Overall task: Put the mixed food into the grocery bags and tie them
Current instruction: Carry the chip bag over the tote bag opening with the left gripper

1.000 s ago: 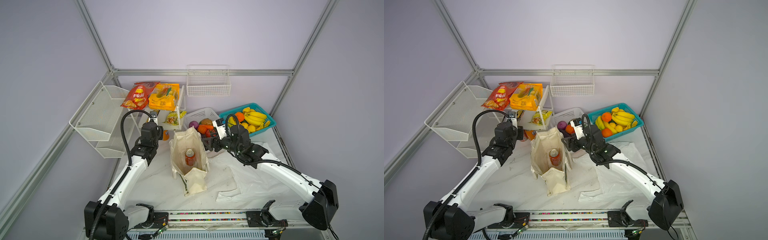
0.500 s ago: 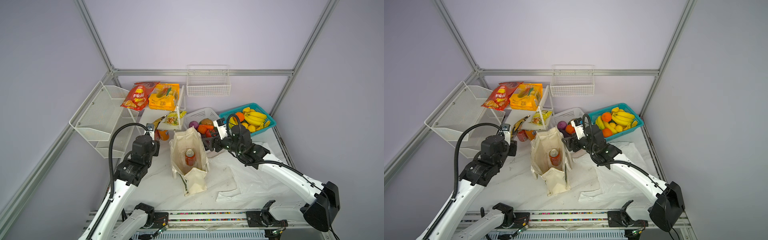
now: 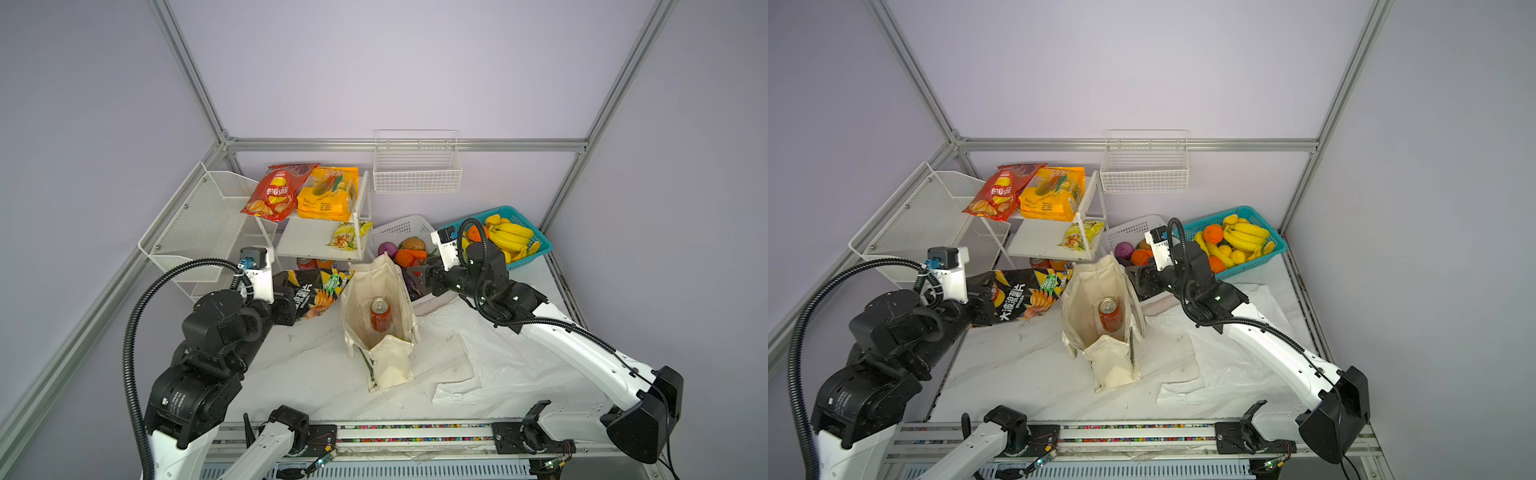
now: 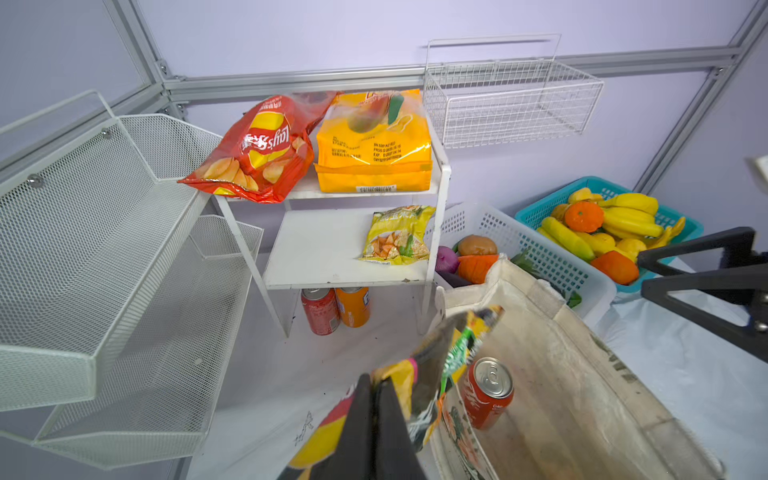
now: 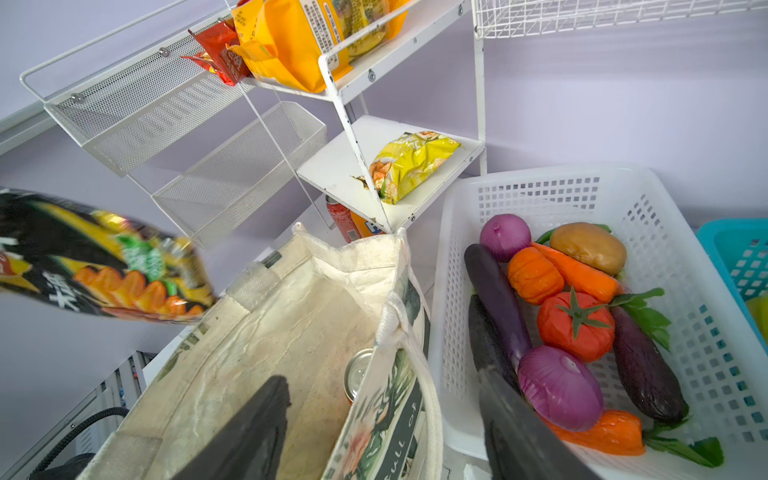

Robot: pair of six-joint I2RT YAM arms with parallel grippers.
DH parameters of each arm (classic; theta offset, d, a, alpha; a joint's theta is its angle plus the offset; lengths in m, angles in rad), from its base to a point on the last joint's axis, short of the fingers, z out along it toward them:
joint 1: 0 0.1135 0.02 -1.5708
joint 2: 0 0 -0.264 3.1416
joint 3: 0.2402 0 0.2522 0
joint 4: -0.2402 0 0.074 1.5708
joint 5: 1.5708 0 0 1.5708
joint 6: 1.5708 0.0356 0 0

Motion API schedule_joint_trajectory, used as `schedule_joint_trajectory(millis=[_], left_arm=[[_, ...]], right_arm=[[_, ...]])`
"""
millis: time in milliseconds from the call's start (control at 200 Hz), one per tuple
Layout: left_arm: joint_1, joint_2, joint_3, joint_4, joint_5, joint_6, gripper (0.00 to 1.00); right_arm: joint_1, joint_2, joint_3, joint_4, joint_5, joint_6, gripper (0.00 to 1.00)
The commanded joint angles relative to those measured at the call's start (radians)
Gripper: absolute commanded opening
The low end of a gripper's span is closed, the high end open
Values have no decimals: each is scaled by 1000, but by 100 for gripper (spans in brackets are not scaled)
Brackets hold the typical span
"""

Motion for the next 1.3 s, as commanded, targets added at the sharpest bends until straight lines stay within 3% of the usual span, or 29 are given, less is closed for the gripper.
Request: schedule_joint_trajectory(millis=[0,295,405,630,770,1040,1295], left_arm=[[-6,20,140,2,65,-21,0],[-6,156,337,103,311,-117,0],[-6,188,330,180,370,-237,0],[-6,210,263,234,325,-386,0],[-14,192,181,252,292,-408,0],[-70,226,96,347,414,-241,0],[-92,262,11,359,539,191,0]], right_arm=[[3,23,45,-44,13,3,74],[3,41,81,-86,56,4,74],[3,40,102,-122,97,2,74],[2,4,120,-170,182,-2,74],[2,-15,117,-176,186,-4,74],[2,-42,94,-176,198,-4,74],[1,-79,82,-180,215,-6,74]])
